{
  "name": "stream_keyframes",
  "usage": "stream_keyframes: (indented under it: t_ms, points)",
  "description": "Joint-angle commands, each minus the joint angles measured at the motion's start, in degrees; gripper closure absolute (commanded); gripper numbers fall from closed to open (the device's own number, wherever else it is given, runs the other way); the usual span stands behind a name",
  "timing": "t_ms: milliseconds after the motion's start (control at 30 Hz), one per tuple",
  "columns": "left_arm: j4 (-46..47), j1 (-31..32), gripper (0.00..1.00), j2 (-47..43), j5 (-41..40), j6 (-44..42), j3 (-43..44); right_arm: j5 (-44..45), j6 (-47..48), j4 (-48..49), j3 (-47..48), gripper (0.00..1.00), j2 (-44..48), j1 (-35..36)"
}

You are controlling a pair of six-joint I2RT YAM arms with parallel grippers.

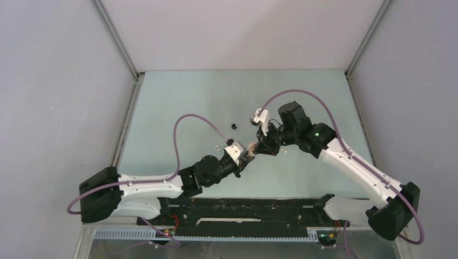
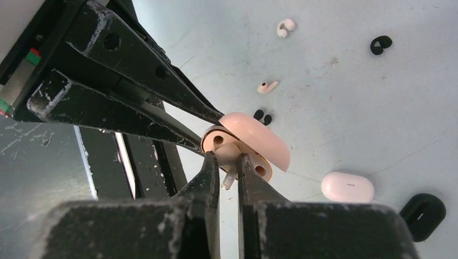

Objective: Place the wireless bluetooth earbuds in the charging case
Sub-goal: Place the distractor, then place the earbud at the center of the board.

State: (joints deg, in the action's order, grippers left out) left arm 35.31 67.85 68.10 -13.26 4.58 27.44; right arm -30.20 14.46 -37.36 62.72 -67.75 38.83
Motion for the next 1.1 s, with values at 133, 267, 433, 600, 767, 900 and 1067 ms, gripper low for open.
stream_keyframes:
  t_ms: [133, 267, 433, 600, 767, 900, 1067]
  points:
    - [0.7, 0.2, 1.00, -3.9, -3.4, 3.0, -1.9, -6.8, -0.6, 0.7, -2.9, 1.00, 7.1, -5.0]
    - [-1.8, 0.2, 1.00, -7.0, -7.6, 6.0, -4.9, -3.3, 0.5, 2.5, -8.4, 1.00, 8.8, -7.1]
    - [-3.5, 0.2, 1.00, -12.6, -10.7, 7.9, -8.7, 7.9, 7.3, 3.0, -13.8, 1.00, 4.0, -7.6]
    - [-5.4, 0.2, 1.00, -17.8, -13.0, 8.0, -11.0, 8.4, 10.8, 1.2, -13.8, 0.98, -7.8, -9.0]
    - [-6.0, 0.2, 1.00, -21.5, -13.8, 7.6, -12.7, 4.2, 8.8, -1.1, -11.3, 0.93, -17.5, -9.0]
    - [-6.5, 0.2, 1.00, -24.9, -13.8, 7.6, -13.8, 3.8, 6.3, -1.6, -8.8, 0.92, -25.0, -9.1]
    - [-7.7, 0.2, 1.00, -28.0, -13.9, 7.7, -14.3, 8.3, 5.0, 0.2, -6.8, 0.75, -27.5, -9.3]
